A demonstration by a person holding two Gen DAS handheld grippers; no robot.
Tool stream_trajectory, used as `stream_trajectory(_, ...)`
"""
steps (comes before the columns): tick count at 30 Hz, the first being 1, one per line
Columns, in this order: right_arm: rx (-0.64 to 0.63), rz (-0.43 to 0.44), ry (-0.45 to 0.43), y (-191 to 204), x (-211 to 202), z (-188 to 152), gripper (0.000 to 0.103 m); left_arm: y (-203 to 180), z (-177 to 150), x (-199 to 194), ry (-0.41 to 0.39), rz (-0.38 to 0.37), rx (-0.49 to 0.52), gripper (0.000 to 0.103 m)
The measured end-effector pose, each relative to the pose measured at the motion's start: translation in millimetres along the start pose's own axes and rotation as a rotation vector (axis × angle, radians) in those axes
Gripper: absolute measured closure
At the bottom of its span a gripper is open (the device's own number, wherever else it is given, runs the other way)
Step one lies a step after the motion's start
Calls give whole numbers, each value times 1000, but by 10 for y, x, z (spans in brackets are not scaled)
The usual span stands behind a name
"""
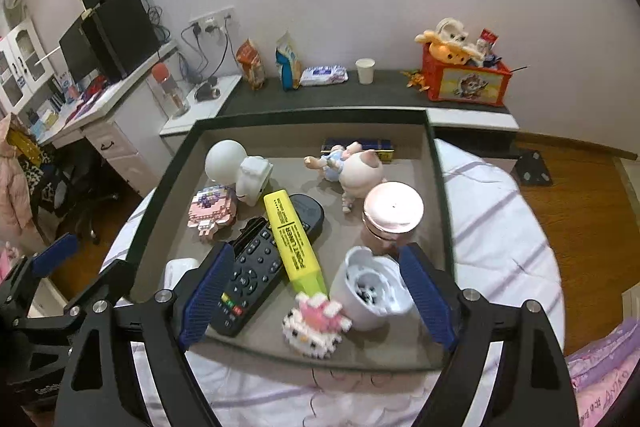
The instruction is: Organize rigid objects
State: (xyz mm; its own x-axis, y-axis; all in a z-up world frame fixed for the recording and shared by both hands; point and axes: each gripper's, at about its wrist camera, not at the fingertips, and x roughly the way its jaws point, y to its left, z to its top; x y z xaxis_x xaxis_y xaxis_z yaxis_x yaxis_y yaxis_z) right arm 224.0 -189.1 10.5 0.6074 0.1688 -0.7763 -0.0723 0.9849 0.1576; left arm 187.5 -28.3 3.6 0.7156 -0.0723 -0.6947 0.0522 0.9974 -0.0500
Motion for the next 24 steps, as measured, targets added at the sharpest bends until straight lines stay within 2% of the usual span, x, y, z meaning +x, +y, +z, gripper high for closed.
stream_trajectory(15, -49, -81, -187, 158, -1308, -643, 17, -12, -415, -1065, -113, 29, 8, 0)
stream_trajectory(20, -63, -92, -225, 213, -1595, -876, 16, -36, -579, -1314, -131, 23, 20, 0)
stream_trajectory(23, -61, -90, -233, 219, -1672, -979, 0, -38, -680, -1420, -133, 24, 16, 0)
stream_trajectory(24, -61, -90, -234, 221, -1687, -1009, 0, -38, -706, -1444, -133, 24, 14, 0)
